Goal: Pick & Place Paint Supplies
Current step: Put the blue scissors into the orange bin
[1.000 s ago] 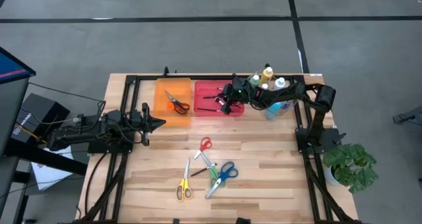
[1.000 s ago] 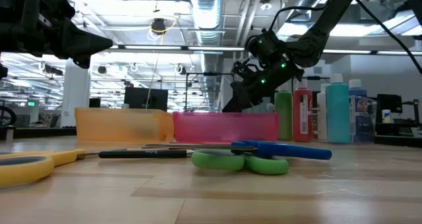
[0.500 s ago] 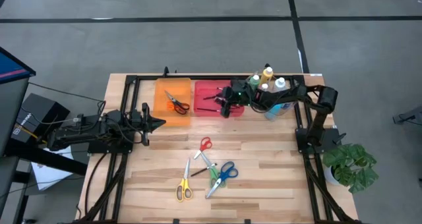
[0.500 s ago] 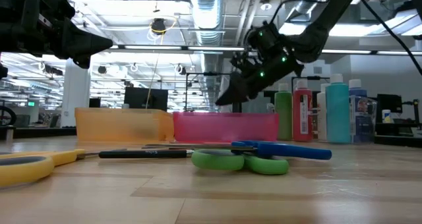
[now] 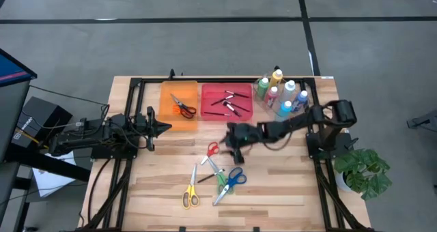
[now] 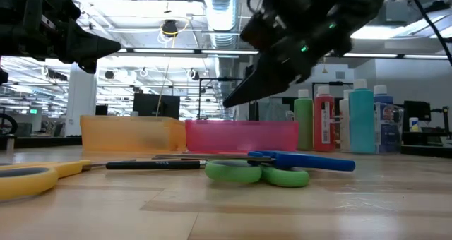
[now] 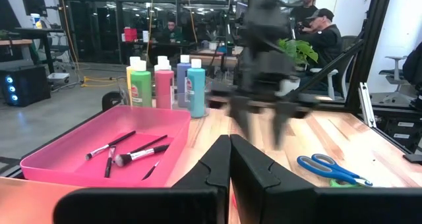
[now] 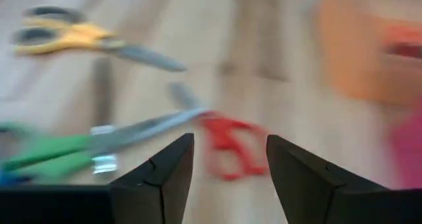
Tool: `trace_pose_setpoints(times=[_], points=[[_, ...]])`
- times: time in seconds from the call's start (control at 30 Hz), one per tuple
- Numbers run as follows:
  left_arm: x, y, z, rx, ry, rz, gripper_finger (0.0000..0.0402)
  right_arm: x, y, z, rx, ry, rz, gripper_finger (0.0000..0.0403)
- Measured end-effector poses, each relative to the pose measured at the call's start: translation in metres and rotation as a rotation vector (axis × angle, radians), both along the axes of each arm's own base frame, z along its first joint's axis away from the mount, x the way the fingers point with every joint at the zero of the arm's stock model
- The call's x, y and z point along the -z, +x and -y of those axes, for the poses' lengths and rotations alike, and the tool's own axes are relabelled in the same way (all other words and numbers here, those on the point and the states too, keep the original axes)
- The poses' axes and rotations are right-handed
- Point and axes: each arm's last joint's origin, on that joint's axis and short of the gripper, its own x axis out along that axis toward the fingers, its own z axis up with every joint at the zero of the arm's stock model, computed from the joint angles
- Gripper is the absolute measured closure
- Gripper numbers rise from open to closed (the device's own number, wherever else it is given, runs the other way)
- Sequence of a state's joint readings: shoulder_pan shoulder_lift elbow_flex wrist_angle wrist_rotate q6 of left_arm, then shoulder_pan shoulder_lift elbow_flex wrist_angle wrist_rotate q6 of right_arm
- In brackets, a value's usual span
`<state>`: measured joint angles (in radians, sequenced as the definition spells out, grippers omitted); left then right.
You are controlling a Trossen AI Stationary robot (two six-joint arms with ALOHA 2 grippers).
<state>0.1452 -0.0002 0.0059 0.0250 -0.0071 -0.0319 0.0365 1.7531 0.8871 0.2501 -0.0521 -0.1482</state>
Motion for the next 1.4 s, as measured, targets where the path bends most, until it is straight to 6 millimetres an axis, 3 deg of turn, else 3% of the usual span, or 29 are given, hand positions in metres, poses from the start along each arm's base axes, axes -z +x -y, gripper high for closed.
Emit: trace_pose_setpoints(times=[0.17,0.33,0.5,1.07,1.4], points=[[0.000,0.000,0.000,0.000,0.000,0.000,0.0399,0.001,-0.007,-0.051,-0.082,0.039,-0.024,0.0215],[0.000,0.000,0.000,0.000,0.000,0.000,0.0399,0.014,-0.023,-0.074,-0.007,-0.008,-0.185,0.0215],[0.000,0.000,0.000,0.000,0.000,0.000,0.0399,0.022,-0.035,-0.077,0.057,-0.009,-0.311,0.0208],[0.000,0.000,0.000,0.000,0.000,0.000,0.0399,0.023,-0.035,-0.079,0.042,-0.005,-0.318,0.0197],[0.000,0.000,0.000,0.000,0.000,0.000,0.0399,0.052,-0.030,-0.078,0.048,-0.021,-0.397,0.0204]])
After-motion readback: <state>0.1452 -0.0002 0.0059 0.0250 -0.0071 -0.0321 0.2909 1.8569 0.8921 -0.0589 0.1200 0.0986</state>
